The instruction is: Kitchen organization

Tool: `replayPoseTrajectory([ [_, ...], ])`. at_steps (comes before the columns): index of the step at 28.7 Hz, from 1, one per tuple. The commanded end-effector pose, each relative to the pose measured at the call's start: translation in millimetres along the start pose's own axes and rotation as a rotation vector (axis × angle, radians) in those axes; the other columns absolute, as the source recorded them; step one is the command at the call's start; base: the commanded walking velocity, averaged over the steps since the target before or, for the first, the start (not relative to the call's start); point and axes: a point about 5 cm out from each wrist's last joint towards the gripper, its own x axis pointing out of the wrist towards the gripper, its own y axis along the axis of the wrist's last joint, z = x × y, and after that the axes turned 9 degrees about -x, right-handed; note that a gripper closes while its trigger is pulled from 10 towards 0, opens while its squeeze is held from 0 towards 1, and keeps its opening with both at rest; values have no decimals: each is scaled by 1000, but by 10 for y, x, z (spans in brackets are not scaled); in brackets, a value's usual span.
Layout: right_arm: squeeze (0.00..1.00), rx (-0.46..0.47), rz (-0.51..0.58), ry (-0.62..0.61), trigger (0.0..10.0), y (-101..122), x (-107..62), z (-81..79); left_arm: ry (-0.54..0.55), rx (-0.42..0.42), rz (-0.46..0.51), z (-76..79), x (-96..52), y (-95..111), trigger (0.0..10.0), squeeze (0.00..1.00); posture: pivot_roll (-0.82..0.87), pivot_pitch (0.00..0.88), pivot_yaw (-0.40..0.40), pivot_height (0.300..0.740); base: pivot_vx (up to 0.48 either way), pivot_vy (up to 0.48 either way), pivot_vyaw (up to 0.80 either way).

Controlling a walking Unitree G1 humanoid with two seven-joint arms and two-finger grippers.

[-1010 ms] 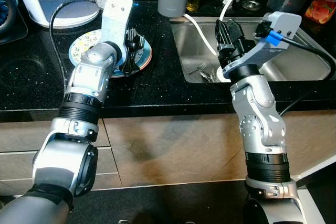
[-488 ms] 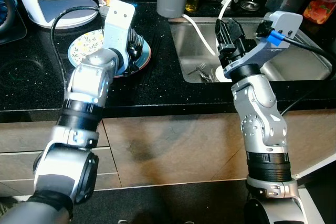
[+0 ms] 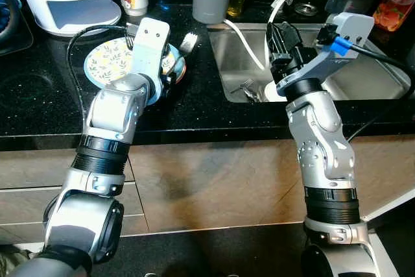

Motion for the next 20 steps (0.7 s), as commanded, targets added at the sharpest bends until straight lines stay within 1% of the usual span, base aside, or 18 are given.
replayPoseTrajectory([
  [1,0,-6,3,-1,10000,21,9,16,12,-25,-57,-21,17,-138,4784,0,141,98,-61,740,0,0,0],
  [2,0,-6,2,-2,10000,21,8,20,15,-45,-61,-27,21,-143,3647,0,141,98,-62,740,0,0,0],
  [3,0,-7,2,-2,10000,22,8,25,15,-67,-65,-30,25,-150,627,0,141,99,-65,740,0,0,0],
  [4,0,-7,2,-1,10000,24,12,27,19,-77,-66,-39,28,-156,0,0,140,98,-67,740,0,0,0],
  [11,0,-7,4,5,10000,33,27,25,49,-100,-50,-73,25,-148,0,0,137,100,-76,740,0,0,0],
  [14,0,-8,4,7,10000,36,33,25,72,-116,-4,-91,18,-79,0,0,135,101,-79,740,0,0,0],
  [16,0,-9,4,8,10000,37,35,24,77,-118,8,-95,16,-62,0,0,135,101,-79,740,0,0,0],
  [17,0,-9,4,9,10000,37,36,23,79,-103,63,-96,4,7,0,0,135,101,-79,740,0,0,0],
  [18,0,-8,4,9,10000,38,37,23,87,-84,129,-97,-20,103,10000,0,134,102,-80,740,0,0,0],
  [20,0,-8,4,9,10000,37,38,22,115,-50,240,-108,-71,262,10000,0,134,102,-80,740,0,0,0],
])
